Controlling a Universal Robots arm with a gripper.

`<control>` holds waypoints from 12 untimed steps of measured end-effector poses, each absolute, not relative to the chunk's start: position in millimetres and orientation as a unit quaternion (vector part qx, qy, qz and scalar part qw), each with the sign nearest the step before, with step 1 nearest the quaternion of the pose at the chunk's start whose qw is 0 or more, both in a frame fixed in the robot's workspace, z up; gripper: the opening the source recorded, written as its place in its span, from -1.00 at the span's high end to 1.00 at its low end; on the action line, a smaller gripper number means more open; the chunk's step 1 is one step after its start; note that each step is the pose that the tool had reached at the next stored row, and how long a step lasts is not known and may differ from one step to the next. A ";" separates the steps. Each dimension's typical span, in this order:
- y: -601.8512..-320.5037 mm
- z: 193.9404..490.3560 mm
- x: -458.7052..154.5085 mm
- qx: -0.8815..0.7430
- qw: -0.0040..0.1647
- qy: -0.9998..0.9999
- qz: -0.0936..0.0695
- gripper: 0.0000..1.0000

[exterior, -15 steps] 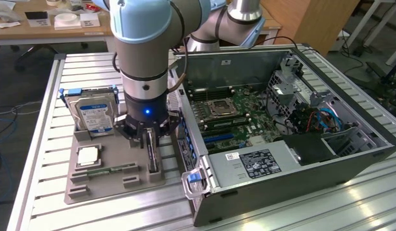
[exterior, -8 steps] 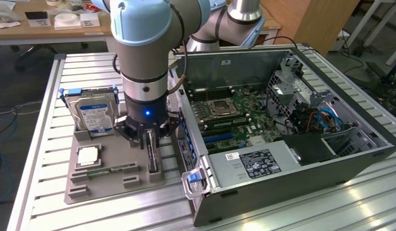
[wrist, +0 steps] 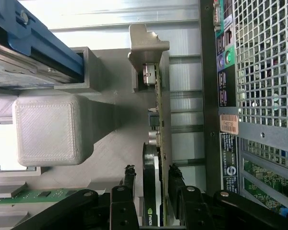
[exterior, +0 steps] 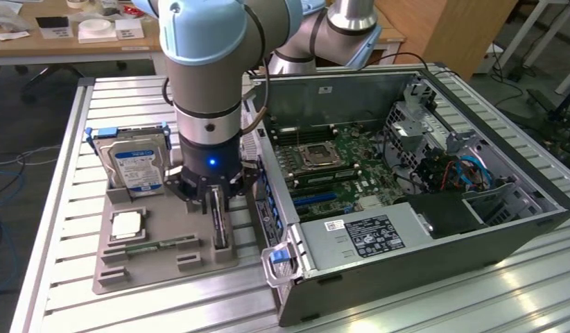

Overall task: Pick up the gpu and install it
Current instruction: 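Pick up the gpu and move the gpu toward the slot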

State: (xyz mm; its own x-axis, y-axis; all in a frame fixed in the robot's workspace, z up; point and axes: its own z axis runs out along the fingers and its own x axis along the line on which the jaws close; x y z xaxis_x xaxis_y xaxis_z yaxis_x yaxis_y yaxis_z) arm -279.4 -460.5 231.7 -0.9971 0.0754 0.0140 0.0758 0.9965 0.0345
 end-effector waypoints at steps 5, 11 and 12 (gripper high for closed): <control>-460.5 231.7 -279.4 -0.038 0.006 -0.999 -0.018 0.17; -460.5 231.7 -279.4 -0.038 0.006 -0.999 -0.018 0.17; -460.5 231.7 -279.4 -0.038 0.006 -0.999 -0.017 0.20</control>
State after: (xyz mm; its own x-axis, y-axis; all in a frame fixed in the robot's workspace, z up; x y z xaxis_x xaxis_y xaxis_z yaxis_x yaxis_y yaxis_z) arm -279.4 -460.5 231.7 -0.9971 0.0753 0.0140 0.0757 0.9965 0.0345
